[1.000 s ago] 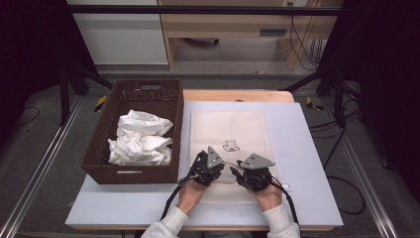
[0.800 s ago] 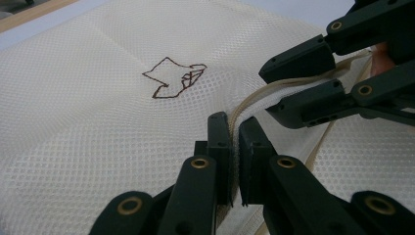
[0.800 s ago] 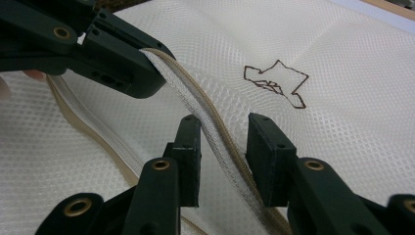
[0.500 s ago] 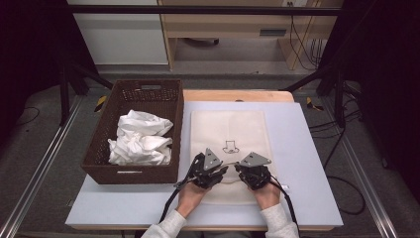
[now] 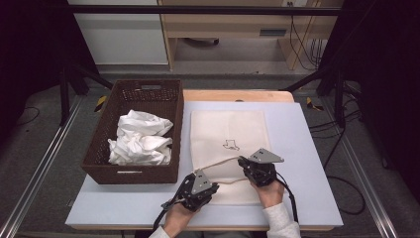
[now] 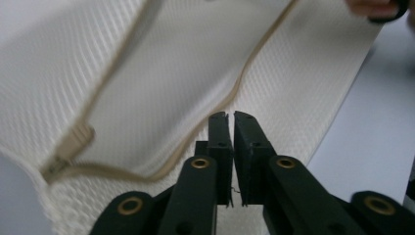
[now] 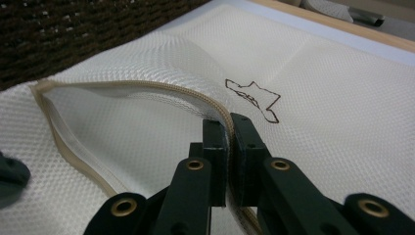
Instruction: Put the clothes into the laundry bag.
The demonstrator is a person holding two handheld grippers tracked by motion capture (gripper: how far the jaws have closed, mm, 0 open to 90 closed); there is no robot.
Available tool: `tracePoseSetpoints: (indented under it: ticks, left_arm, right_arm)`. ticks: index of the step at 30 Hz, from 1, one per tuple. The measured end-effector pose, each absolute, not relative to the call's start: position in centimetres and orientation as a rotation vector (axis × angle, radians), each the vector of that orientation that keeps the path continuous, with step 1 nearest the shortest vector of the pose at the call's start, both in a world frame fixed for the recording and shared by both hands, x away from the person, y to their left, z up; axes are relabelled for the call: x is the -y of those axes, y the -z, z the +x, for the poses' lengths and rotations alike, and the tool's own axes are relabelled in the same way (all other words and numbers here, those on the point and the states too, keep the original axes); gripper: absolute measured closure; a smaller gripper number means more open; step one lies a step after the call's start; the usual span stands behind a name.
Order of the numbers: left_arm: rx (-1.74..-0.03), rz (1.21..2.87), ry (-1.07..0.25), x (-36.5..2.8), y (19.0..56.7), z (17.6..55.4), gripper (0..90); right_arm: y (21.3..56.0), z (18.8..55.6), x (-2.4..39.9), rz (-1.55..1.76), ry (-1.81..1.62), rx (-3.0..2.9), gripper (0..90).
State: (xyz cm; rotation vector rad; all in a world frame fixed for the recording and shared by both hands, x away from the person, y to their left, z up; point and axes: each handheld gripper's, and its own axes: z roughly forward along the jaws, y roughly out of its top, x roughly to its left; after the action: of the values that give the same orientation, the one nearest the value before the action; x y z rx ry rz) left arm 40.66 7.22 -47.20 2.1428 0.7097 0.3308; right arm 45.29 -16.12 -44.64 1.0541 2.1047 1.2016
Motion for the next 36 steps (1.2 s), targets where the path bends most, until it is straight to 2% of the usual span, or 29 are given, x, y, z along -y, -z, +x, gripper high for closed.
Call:
tracePoseSetpoints:
  ticks: [5,22,27,33,34,36]
  left_arm:
    - [-0.729,2.179,-0.313,-7.3,48.5,40.7,88.6]
    - [-0.74,2.164,-0.314,-7.3,48.4,40.4,86.6]
    - [-0.724,2.124,-0.342,-8.0,46.6,39.6,73.1]
    - [-0.742,1.985,-0.458,-11.5,40.9,39.6,45.5]
    - [-0.742,1.985,-0.458,-11.5,40.9,39.6,42.0]
    - [-0.766,1.937,-0.507,-13.0,39.5,40.0,39.9]
  right_arm:
    - [43.8,45.2,16.2,1.046,-1.24,-2.061,86.1]
    - [40.7,45.2,15.9,0.993,-1.345,-1.942,85.6]
    - [41.3,45.0,16.1,1.008,-1.345,-1.961,85.5]
    - [41.7,44.6,16.7,1.016,-1.324,-1.972,85.4]
    - [41.7,44.6,16.7,1.016,-1.324,-1.972,85.4]
    - [41.7,44.6,16.8,1.015,-1.318,-1.976,85.3]
